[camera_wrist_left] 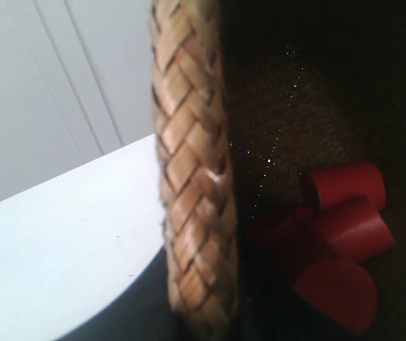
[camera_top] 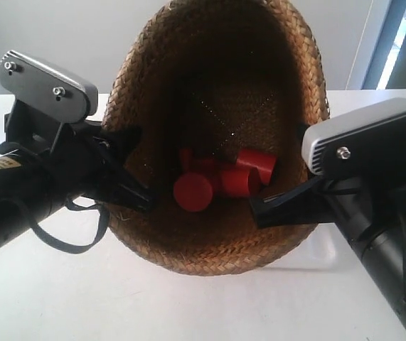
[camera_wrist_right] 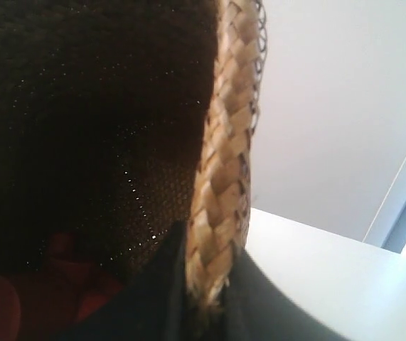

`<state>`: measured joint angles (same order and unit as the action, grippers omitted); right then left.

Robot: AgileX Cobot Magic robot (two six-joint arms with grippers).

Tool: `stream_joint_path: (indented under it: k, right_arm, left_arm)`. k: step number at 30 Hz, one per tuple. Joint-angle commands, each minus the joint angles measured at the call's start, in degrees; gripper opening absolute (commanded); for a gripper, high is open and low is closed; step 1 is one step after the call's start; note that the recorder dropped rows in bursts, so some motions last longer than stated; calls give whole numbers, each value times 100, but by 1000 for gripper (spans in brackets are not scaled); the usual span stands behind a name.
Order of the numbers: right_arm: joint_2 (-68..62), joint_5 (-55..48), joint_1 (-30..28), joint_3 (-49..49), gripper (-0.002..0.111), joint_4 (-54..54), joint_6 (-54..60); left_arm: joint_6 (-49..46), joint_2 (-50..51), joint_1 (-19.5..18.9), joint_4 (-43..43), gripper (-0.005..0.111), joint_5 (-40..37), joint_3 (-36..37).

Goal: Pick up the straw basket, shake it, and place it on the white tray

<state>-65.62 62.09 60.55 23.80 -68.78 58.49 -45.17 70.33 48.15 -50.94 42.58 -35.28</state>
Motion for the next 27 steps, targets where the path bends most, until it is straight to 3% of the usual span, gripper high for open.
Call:
stream_joint_path:
  k: [1,11,14,17,19,20,21,22,23,25,27]
  right_arm:
    - [49,58,-1,46,0,415,227]
    - [49,89,-5,100,0,436,306]
    - [335,134,303,341,0,-84,1335]
    - [1391,108,1931,588,0,-1047,2389]
    - [1928,96,2920,510,0,-741,2272]
    - [1972,463,3128,285,0,-317,1861]
    - [1791,787,3050,15,0,138,1255]
    - [1413,787,2713,-181,0,340,802]
    - [1056,787,2168,-199,0,510,494]
    - [472,787,1083,10,0,390,422]
    - [338,439,647,324,0,-80,700]
  left_arm:
    - [-279,-58,58,163,0,88,-35]
    - [-288,46,48,188,0,279,-35]
    - [-804,-243,194,-148,0,329,-35]
    - [-2399,-1232,1344,-1475,0,-96,50]
    - [-2982,-1777,2423,-1752,0,532,250]
    - [-2808,-1796,2731,-1646,0,1078,427]
    - [-2508,-1594,2737,-1516,0,1922,559]
    - [-2046,-1251,2447,-1245,0,2437,633]
    - [-1684,-872,2063,-995,0,2358,609]
    - [-915,-246,1131,-378,0,1037,272]
    - [-1063,-99,864,-449,0,-57,-115]
